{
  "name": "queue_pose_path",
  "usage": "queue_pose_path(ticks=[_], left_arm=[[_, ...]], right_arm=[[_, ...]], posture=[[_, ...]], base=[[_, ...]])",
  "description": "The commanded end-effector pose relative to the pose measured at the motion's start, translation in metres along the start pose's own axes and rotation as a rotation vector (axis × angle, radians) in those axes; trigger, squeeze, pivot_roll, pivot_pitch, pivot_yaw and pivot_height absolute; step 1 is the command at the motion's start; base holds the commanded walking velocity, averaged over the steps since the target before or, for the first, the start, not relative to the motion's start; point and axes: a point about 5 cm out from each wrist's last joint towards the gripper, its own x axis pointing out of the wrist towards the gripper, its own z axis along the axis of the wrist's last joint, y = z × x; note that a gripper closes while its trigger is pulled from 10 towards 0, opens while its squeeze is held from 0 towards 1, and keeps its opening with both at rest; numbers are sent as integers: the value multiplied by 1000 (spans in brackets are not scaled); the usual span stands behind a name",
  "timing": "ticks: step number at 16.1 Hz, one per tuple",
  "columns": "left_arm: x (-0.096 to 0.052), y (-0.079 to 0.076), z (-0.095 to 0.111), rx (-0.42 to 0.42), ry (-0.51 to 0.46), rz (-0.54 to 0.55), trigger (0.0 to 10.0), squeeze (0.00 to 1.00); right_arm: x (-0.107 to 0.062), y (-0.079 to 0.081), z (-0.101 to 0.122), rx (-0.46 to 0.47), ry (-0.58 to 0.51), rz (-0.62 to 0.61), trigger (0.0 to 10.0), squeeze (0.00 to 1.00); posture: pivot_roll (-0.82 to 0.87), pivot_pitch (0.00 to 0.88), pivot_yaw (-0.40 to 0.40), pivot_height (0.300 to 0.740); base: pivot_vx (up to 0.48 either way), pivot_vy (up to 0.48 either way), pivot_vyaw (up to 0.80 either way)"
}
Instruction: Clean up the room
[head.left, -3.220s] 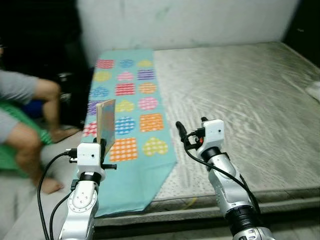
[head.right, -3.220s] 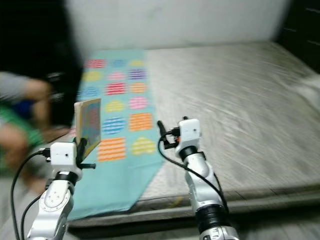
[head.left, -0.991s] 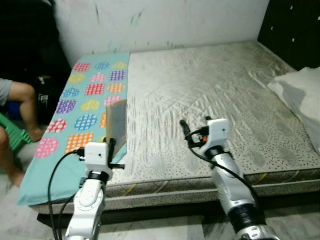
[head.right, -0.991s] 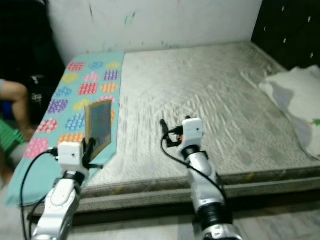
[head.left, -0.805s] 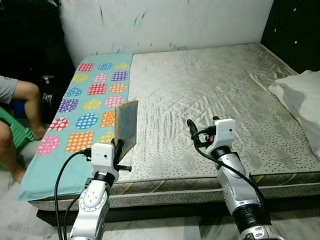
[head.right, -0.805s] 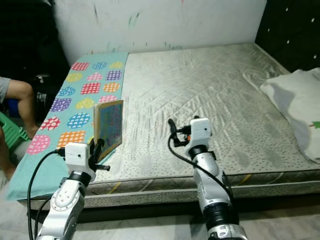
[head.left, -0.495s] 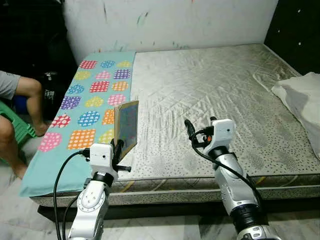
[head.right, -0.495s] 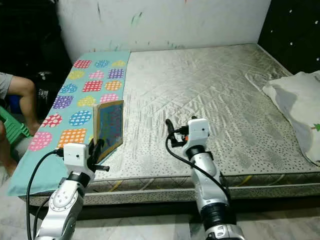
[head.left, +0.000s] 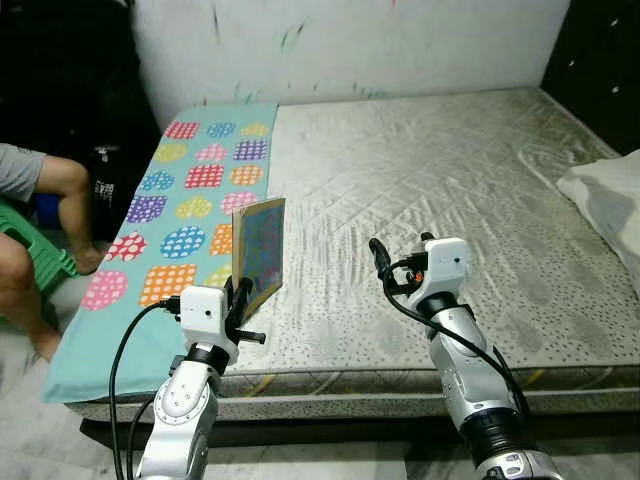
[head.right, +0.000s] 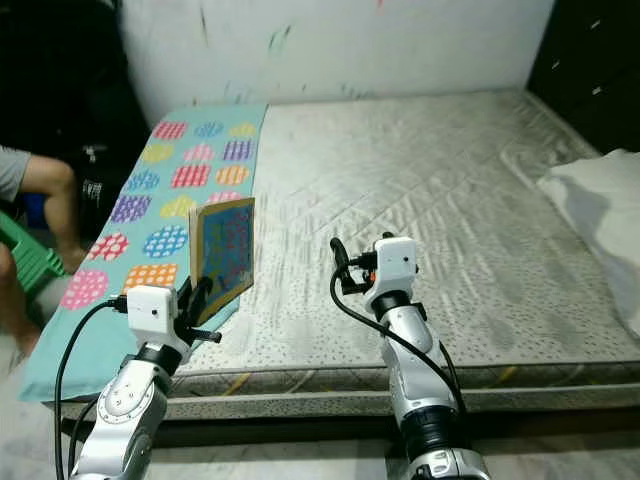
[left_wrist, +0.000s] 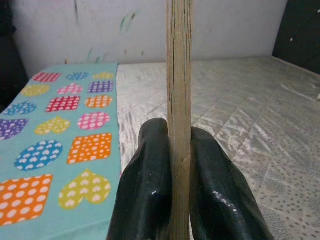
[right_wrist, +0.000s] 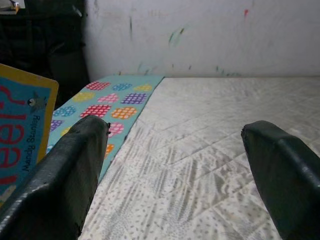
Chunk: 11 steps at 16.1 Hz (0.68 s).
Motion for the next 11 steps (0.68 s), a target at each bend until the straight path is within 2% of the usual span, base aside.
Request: queue_pose_path(ticks=[1, 5, 8, 11], left_arm=[[1, 2, 11, 6, -56, 0, 10000, 0], [-1, -1, 9, -2, -49, 1, 10000, 0], [-1, -1, 8, -3, -42, -2, 10000, 0], [4, 4, 6, -3, -19, 83, 10000, 0]], right_arm=[[0, 3, 3, 2, -17, 7, 10000, 0], [-9, -2, -8, 9, 21, -28, 10000, 0], [-9, 1, -9, -1, 25, -30, 10000, 0], [-3, 3, -2, -15, 2, -8, 10000, 0]], posture=[[-53, 0, 81, 740], [-49, 0, 69, 740], [-51, 0, 77, 740], [-55, 0, 84, 740]], base=[[356, 0, 0], [357, 0, 0], [354, 0, 0], [0, 0, 0]])
